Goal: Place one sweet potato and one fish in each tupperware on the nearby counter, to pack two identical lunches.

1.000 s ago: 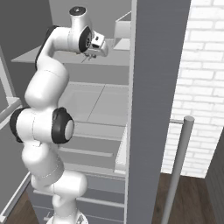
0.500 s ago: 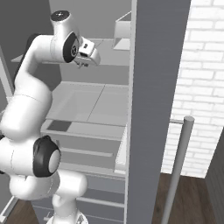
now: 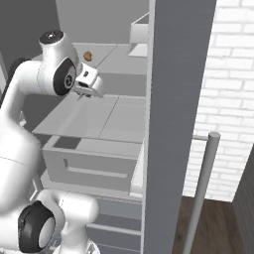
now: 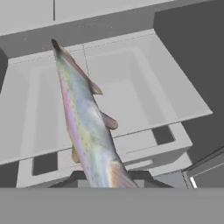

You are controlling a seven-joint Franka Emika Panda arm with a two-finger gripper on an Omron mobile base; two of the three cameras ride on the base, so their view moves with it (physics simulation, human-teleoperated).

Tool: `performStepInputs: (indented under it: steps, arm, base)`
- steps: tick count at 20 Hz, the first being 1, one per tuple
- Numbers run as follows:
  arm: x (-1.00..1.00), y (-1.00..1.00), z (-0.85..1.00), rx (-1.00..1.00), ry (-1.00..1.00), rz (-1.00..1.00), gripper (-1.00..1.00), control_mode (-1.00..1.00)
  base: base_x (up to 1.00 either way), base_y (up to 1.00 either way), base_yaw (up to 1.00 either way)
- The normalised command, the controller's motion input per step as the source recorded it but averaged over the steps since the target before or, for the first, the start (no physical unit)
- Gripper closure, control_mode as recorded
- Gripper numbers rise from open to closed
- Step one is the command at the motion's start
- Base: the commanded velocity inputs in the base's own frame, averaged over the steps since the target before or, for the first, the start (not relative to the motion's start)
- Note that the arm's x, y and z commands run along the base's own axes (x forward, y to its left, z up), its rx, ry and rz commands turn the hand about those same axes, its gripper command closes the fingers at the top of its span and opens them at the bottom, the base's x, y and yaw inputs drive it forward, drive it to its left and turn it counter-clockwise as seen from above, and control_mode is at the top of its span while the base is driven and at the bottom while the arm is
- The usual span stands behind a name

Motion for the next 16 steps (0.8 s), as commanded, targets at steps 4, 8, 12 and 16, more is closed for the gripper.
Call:
performStepInputs:
  steps: [4, 8, 12, 16]
  arm:
    - [-1.00, 0.00, -0.69, -0.01, 0.09, -0.03, 1.00, -1.00]
    - [-0.25, 0.00, -0.15, 0.00, 0.01, 0.00, 1.00, 1.00]
    - [0.00, 0.00, 0.00, 0.00, 0.00, 0.00, 1.00, 1.00]
    - [0.00, 0.00, 0.00, 0.00, 0.00, 0.00, 1.00, 1.00]
  base:
    - [0.00, 0.00, 0.00]
    - [-0.75, 0.00, 0.00]
    - [-1.00, -0.02, 0.13]
    - [-1.00, -0.06, 0.38]
